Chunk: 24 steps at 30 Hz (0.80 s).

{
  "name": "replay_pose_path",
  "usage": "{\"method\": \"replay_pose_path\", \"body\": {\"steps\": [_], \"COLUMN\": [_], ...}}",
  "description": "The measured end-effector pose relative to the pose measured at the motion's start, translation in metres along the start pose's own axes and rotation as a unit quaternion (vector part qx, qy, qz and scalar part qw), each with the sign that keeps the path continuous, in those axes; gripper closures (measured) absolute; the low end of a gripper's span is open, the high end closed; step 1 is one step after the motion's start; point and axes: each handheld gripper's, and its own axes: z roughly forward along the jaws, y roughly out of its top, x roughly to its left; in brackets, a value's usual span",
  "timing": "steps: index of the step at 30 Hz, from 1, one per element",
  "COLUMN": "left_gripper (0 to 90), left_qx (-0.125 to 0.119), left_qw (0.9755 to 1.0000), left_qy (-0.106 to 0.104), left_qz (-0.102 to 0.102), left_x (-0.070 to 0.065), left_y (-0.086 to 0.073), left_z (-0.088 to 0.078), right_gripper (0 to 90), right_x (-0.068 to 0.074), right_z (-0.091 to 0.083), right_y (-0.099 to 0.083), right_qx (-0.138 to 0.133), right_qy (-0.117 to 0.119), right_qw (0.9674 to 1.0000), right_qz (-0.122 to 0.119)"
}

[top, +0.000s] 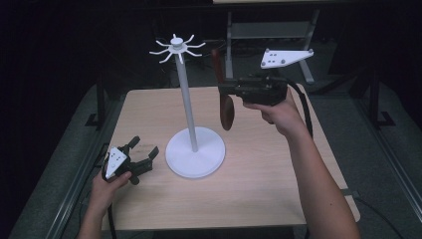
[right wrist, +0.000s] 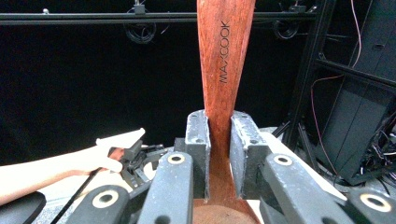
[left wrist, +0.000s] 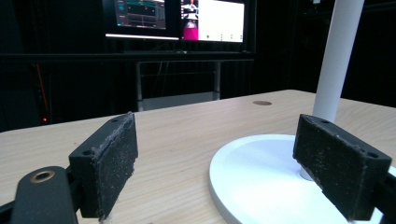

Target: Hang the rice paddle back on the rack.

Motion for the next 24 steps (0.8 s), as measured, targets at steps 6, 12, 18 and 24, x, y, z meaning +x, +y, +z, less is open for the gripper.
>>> {"method": "replay_pose_path", "body": {"steps": [6,12,18,24], "left_gripper": [13.4,13.4,13.4,13.4], "left_qx": [-0.001,-0.001,-0.001,-0.002], "left_qw": [1.0,1.0,1.0,1.0], "left_qy": [0.0,-0.001,-0.001,-0.002], "left_qz": [-0.002,-0.002,-0.002,-0.002], "left_x": [0.0,0.001,0.001,0.001], "left_y": [0.0,0.0,0.0,0.0], "left_z": [0.0,0.0,0.0,0.0], "right_gripper": [78.2,78.2,78.2,78.2], "right_x": [0.002,0.001,0.0,-0.002], "right_z": [0.009,0.017,0.026,0.035], "right_y": [0.008,0.01,0.011,0.01], "right_qx": [0.006,0.009,0.013,0.017], "right_qy": [0.003,0.004,0.008,0.007], "right_qw": [1.0,0.9999,0.9999,0.9998], "right_qz": [-0.004,-0.006,-0.001,-0.002]}}
